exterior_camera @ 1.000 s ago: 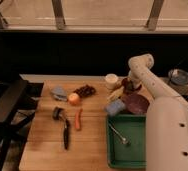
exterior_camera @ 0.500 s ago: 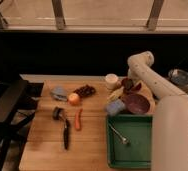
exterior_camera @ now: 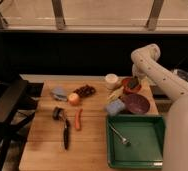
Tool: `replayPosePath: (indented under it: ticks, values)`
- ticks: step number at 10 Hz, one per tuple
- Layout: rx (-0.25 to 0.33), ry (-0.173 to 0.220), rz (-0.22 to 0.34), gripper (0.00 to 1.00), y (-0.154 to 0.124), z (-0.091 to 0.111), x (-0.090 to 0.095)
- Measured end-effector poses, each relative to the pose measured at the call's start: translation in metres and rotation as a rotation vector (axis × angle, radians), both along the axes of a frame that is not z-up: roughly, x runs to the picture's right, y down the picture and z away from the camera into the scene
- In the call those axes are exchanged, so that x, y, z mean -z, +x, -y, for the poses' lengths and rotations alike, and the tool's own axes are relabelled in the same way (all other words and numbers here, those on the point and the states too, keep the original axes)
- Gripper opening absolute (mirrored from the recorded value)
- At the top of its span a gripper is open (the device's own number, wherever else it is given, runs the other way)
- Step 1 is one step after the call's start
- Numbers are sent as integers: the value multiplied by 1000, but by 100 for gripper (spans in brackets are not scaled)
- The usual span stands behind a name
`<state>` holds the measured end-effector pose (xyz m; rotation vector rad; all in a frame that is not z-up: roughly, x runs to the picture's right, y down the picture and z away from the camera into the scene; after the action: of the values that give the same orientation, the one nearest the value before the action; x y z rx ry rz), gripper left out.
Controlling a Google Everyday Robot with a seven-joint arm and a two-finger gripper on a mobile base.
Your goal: Place eraser in purple bowl
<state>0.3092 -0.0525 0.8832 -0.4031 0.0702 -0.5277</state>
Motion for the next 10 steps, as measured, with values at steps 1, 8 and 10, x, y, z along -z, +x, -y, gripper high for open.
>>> replayPosePath:
  ticks: [1, 8, 10]
  values:
    - [-16, -14, -21, 0, 6, -7, 15]
    - [-178, -125, 3, 34, -8, -71, 64]
    - [-210, -159, 20, 55, -19, -88, 58]
